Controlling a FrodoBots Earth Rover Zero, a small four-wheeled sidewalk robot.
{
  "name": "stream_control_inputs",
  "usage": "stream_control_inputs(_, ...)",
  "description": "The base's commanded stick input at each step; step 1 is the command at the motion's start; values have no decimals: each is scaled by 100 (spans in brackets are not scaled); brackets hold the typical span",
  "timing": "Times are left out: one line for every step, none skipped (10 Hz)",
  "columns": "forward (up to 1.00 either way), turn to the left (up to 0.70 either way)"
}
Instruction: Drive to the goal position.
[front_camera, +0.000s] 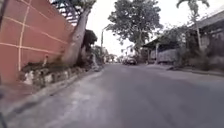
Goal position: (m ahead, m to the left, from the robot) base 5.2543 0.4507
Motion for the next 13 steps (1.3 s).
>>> stream_control_inputs(100,0)
stream_control_inputs(100,0)
stream_control_inputs(100,0)
stream_control_inputs(100,0)
stream_control_inputs(100,0)
stream_control_inputs(100,0)
stream_control_inputs(100,0)
stream_control_inputs(100,0)
stream_control_inputs(100,0)
stream_control_inputs(100,0)
stream_control_inputs(100,0)
stream_control_inputs(100,0)
stream_control_inputs(100,0)
